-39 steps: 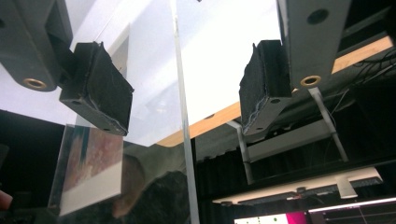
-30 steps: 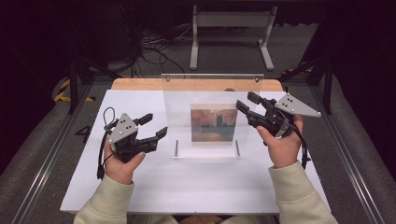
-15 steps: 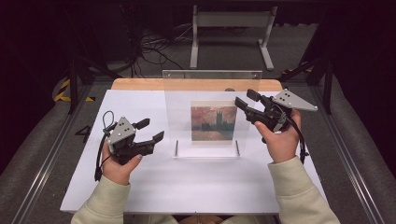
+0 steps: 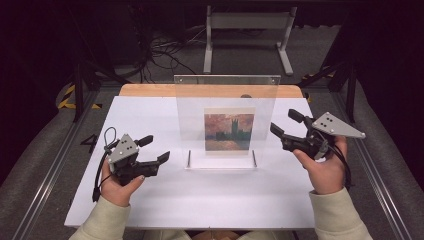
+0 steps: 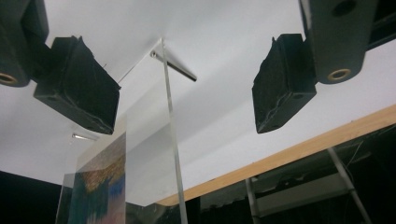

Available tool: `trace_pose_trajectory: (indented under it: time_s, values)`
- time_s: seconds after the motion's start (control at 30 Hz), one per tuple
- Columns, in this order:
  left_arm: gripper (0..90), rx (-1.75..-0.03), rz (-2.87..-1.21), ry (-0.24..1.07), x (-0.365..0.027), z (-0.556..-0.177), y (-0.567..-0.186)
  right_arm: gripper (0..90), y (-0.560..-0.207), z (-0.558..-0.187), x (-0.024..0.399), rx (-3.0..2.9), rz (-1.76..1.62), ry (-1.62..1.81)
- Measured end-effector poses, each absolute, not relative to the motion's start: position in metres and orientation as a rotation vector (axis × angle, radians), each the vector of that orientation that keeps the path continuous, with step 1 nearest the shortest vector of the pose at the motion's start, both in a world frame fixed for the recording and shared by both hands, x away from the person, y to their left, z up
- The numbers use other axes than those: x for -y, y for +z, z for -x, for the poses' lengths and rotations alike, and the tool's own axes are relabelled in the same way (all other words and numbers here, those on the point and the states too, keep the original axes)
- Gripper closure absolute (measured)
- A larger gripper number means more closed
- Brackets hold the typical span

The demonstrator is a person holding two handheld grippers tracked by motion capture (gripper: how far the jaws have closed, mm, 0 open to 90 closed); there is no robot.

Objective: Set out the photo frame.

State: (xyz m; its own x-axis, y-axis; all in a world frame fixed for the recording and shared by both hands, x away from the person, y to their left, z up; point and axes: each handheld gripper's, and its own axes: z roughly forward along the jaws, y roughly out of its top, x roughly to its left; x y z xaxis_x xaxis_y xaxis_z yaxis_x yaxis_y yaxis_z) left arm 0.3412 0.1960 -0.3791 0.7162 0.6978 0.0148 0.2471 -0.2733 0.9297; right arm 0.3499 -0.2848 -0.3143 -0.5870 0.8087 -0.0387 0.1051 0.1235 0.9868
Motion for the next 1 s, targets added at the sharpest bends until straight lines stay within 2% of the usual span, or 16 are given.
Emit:
trace_pose_trajectory:
  time_s: [0.47, 1.0]
  values:
    - [16.7, -0.815, -1.853, 0.519, -0.221, -0.338, -0.407, 22.3, -0.358, -0.327, 0.330, -1.892, -1.004, 1.386]
    - [16.4, -0.871, -1.825, 0.494, -0.238, -0.345, -0.434, 20.3, -0.431, -0.332, 0.349, -2.045, -1.058, 1.258]
